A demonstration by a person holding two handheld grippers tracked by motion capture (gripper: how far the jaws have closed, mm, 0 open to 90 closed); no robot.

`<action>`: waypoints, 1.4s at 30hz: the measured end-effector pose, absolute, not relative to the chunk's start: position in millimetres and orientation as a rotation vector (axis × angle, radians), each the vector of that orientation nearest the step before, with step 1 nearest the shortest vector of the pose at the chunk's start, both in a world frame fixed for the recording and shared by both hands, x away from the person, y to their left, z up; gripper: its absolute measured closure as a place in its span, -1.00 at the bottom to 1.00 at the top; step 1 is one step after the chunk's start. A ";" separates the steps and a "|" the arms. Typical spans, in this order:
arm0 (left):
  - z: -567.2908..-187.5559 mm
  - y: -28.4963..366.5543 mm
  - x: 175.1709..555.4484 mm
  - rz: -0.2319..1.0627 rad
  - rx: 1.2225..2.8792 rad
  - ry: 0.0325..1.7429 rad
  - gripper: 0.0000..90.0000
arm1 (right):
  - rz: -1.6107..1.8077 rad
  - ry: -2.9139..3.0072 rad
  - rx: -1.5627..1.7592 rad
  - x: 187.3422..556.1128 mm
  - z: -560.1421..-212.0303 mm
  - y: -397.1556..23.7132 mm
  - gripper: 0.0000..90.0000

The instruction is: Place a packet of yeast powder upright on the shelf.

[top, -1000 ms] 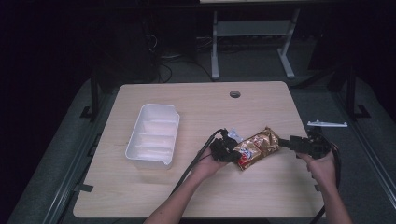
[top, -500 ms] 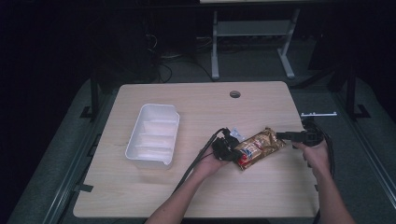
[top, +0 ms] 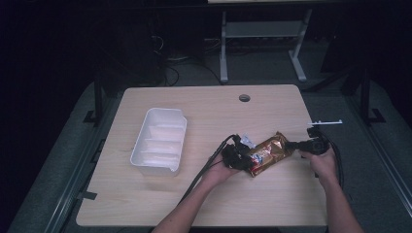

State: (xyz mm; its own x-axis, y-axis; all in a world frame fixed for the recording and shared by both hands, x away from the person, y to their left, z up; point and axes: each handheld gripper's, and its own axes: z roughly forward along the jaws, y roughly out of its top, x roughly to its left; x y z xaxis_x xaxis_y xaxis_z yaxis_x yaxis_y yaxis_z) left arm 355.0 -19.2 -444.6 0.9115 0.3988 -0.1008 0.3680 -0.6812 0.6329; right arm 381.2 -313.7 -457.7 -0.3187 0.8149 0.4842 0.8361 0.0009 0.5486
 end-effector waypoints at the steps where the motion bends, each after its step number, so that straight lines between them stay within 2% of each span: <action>1: -444.3 -18.5 355.0 0.065 2.383 0.540 0.53 | -1.242 -2.203 -1.818 381.2 -457.7 -313.7 0.94; 6: -441.0 -9.3 358.3 0.050 2.334 0.552 0.29 | -1.305 -2.253 -1.766 374.4 -441.6 -313.5 0.96; 7: -440.2 -7.2 359.3 0.037 2.321 0.557 0.16 | -1.315 -2.302 -1.737 371.4 -433.1 -310.8 0.97; 8: -439.4 -5.0 360.5 0.025 2.304 0.559 0.16 | -1.315 -2.302 -1.737 371.4 -433.1 -310.8 0.97; 15: -435.2 7.8 365.4 -0.003 2.226 0.553 -0.34 | -1.408 -2.469 -1.574 356.0 -390.2 -293.0 0.97; 23: -432.9 23.2 367.5 -0.054 2.141 0.529 -0.38 | -1.452 -2.673 -1.327 335.3 -348.6 -263.1 0.98; 42: -426.1 46.0 362.4 -0.111 2.061 0.437 -0.40 | -1.423 -2.893 -0.911 307.8 -299.3 -221.2 0.98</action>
